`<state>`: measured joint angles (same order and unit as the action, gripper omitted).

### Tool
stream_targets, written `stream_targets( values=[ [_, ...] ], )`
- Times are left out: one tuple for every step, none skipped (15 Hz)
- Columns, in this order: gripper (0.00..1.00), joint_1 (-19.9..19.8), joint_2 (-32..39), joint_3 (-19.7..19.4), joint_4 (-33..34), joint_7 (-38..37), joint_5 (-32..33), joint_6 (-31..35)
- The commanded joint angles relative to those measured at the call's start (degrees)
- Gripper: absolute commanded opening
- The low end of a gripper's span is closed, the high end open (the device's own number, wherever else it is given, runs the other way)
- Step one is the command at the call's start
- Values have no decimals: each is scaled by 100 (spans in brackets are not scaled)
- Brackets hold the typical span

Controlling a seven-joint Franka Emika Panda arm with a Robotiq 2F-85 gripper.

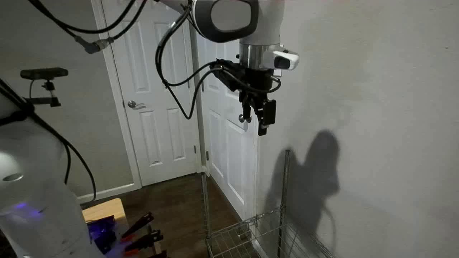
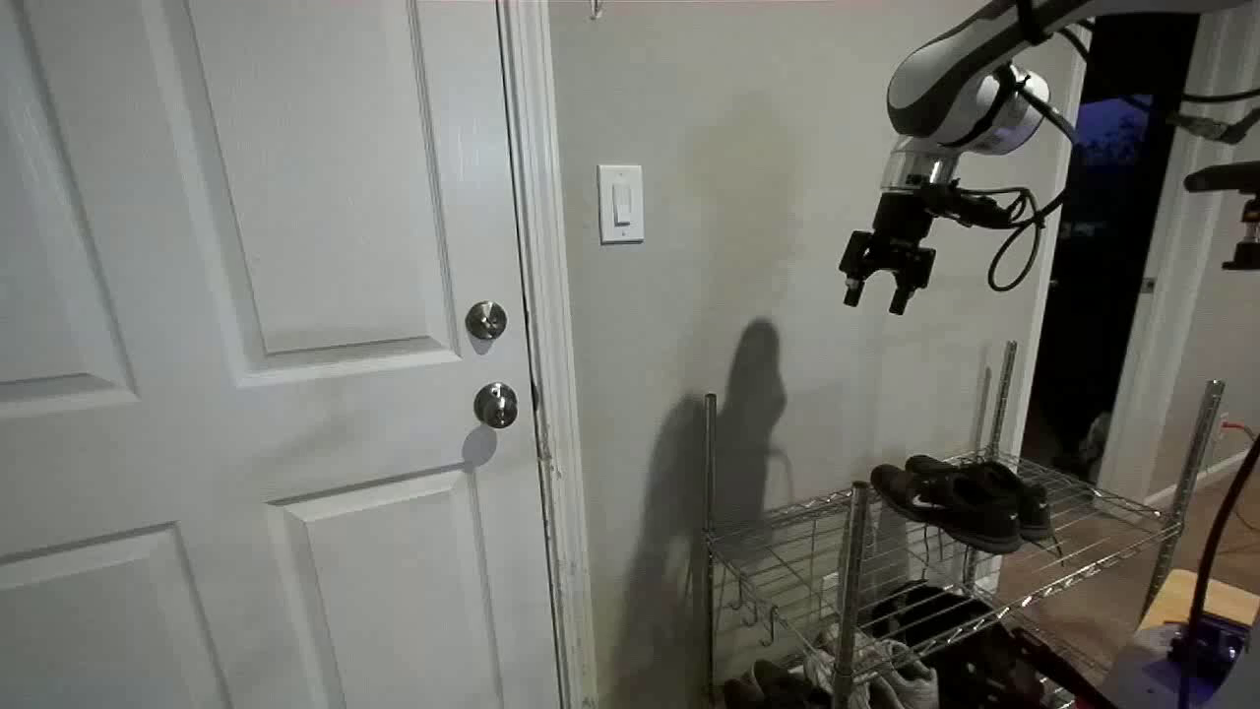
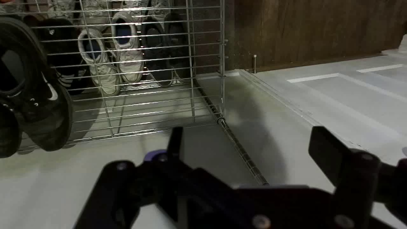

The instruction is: Switch off the light

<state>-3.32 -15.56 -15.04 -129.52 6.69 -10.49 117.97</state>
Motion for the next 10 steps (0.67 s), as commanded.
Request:
stream_targets(
  values=[
    [100,-166,15,150,15,39,-48,-24],
    [100,-166,15,150,15,39,-48,-24],
    [100,-166,15,151,15,39,-48,-24],
    [100,-166,15,150,15,39,-48,-24],
    [100,-166,15,150,15,39,-48,-24],
    [100,-166,15,150,15,39,-48,-24],
    [92,-166,15,150,15,39,-48,-24],
    [74,-146,-34,203,7,68,-7,56],
    [68,-125,-60,259,38,65,-2,70],
    [60,-84,-58,363,139,20,72,37]
  ],
)
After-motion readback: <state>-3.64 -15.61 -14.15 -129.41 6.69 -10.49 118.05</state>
